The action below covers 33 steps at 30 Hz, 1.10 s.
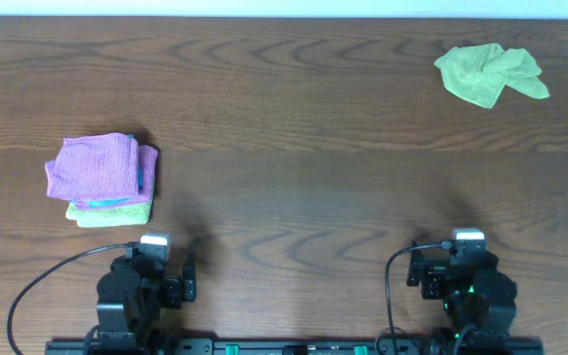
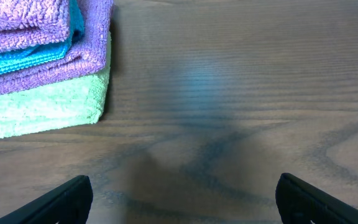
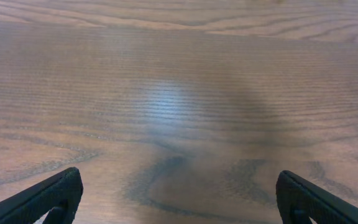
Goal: Fold the cloth
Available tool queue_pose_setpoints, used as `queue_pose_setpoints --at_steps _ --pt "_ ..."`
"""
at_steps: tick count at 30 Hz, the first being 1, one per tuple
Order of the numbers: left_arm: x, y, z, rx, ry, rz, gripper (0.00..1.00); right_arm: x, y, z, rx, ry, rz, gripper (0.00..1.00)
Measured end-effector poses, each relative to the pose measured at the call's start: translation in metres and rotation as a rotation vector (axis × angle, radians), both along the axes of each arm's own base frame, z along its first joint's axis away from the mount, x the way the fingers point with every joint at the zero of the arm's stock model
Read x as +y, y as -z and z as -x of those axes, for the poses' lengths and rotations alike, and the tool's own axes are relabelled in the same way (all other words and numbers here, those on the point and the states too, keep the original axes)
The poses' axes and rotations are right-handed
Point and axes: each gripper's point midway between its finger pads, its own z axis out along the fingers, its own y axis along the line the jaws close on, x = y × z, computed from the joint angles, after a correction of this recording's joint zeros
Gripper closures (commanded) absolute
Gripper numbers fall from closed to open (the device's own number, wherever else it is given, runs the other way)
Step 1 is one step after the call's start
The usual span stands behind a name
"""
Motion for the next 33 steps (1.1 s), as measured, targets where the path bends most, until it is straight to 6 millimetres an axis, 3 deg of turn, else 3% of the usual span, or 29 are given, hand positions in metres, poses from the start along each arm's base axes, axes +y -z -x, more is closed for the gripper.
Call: queue_pose_setpoints --at_steps 33 --pt "0.0000 0.0002 0.0001 0.001 0.000 0.000 0.05 0.0000 0.0002 -0.0001 0.000 0.006 -0.009 0.01"
